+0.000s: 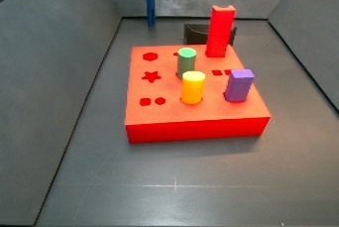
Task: Pick up the square-circle object. Move up. Rotate the square-circle object. Move to above the board. Insert the square-circle object.
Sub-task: Pick up the square-circle object.
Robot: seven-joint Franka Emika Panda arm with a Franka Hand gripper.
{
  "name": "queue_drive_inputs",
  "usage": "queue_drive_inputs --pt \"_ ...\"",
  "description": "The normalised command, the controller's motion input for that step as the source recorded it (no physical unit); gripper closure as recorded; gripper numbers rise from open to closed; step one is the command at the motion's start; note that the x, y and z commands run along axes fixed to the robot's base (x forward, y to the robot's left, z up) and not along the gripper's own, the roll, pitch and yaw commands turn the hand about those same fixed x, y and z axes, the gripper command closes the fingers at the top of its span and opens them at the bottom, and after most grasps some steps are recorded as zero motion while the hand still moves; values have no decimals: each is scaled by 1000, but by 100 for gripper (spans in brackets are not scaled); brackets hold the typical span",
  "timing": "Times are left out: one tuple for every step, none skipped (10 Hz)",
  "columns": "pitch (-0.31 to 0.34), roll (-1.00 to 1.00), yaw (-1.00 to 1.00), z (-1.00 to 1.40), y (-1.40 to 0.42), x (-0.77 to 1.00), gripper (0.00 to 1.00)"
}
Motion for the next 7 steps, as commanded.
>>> queue_drive_inputs --pt "-4 -86 0 -29 40 0 0" --pt "-11 -13 -183 -249 326 -403 0" --pt "83 0 -531 -540 429 -280 0" --pt "127 0 -594 -634 400 -229 0" --pt "163 -29 -586 -746 423 -240 0" --pt "76 -57 -511 -669 454 -11 0" --pt "0 -159 -363 -520 491 0 0"
